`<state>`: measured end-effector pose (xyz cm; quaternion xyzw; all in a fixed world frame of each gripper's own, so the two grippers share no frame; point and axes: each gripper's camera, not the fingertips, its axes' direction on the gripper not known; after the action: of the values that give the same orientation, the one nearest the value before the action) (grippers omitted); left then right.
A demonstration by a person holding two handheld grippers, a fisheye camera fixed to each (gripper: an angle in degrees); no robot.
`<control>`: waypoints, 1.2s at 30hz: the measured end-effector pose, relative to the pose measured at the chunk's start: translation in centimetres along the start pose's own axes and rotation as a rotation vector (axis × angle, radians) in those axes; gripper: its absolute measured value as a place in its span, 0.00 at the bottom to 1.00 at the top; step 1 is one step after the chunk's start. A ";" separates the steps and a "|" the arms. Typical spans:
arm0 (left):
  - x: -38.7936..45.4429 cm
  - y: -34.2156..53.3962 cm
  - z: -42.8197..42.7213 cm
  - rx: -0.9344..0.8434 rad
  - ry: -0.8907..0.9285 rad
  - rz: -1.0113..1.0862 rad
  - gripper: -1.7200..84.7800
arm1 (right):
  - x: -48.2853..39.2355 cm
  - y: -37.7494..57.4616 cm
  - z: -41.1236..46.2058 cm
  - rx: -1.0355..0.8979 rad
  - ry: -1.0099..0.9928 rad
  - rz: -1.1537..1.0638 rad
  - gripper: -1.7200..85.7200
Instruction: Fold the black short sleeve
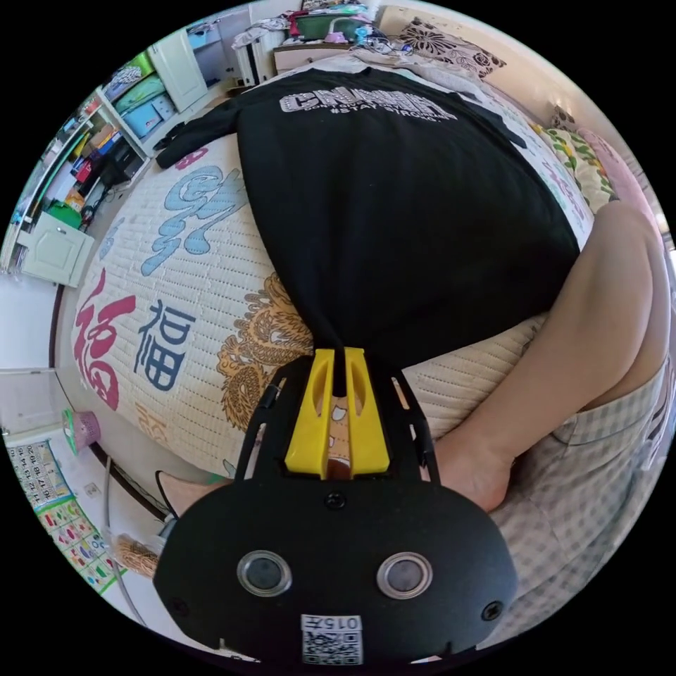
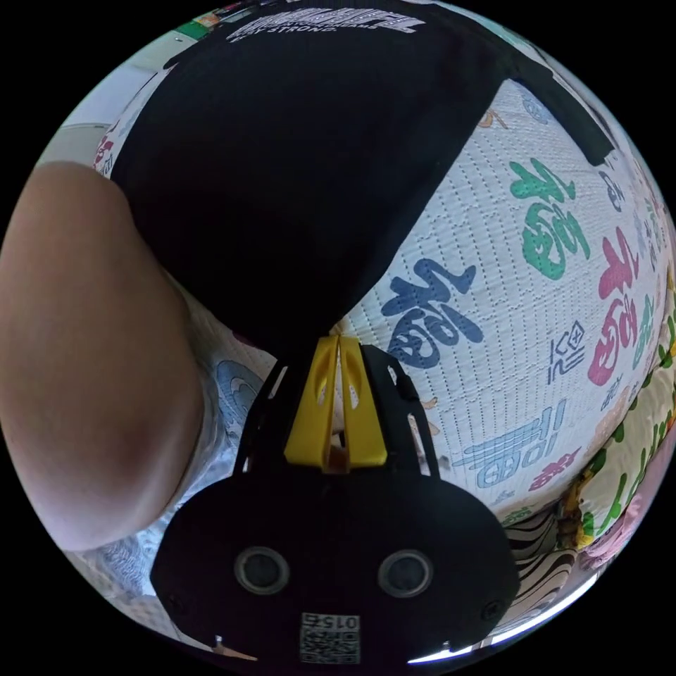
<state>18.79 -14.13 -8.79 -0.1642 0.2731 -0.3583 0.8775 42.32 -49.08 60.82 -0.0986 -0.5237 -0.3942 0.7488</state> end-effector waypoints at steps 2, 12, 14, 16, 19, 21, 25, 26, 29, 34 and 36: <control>0.5 -1.3 0.4 -0.027 0.049 -0.057 0.03 | 0.4 0.7 -0.1 0.005 -0.030 0.031 0.01; 2.9 -5.1 -0.4 -0.048 0.185 -0.060 0.05 | 5.2 5.8 -5.6 0.151 0.085 0.229 0.07; 2.4 -5.8 -2.4 -0.032 0.158 -0.095 0.07 | 8.4 7.8 -9.6 0.328 0.097 0.380 0.07; 2.3 -6.5 -4.2 0.008 0.096 -0.110 0.08 | 10.8 9.5 -12.6 0.506 0.043 0.508 0.08; 2.7 -9.3 -7.2 0.083 0.033 -0.135 0.09 | 13.8 11.7 -15.5 0.820 -0.086 0.742 0.09; 3.8 -11.8 -8.7 0.155 0.047 -0.136 0.09 | 15.1 12.7 -14.9 0.983 -0.264 0.931 0.10; 9.0 -20.0 -10.6 0.282 0.119 -0.066 0.09 | 16.1 12.1 -10.4 1.172 -0.606 1.237 0.09; 11.2 -22.7 -10.8 0.297 0.114 -0.006 0.09 | 16.6 11.4 -9.7 1.139 -0.579 1.265 0.10; 17.0 -29.4 -11.1 0.336 0.039 0.161 0.09 | 18.2 10.6 -8.6 1.084 -0.404 1.284 0.10; 26.6 -42.6 -9.2 0.339 0.054 0.375 0.10 | 21.1 10.0 -7.4 1.079 -0.367 1.220 0.11; 31.1 -48.2 -7.8 0.318 0.116 0.458 0.12 | 21.5 9.6 -7.2 1.064 -0.326 1.206 0.11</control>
<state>6.67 -70.42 -2.93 0.0620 0.2931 -0.1980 0.9333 57.05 -57.18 78.82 -0.0509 -0.5997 0.3966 0.6931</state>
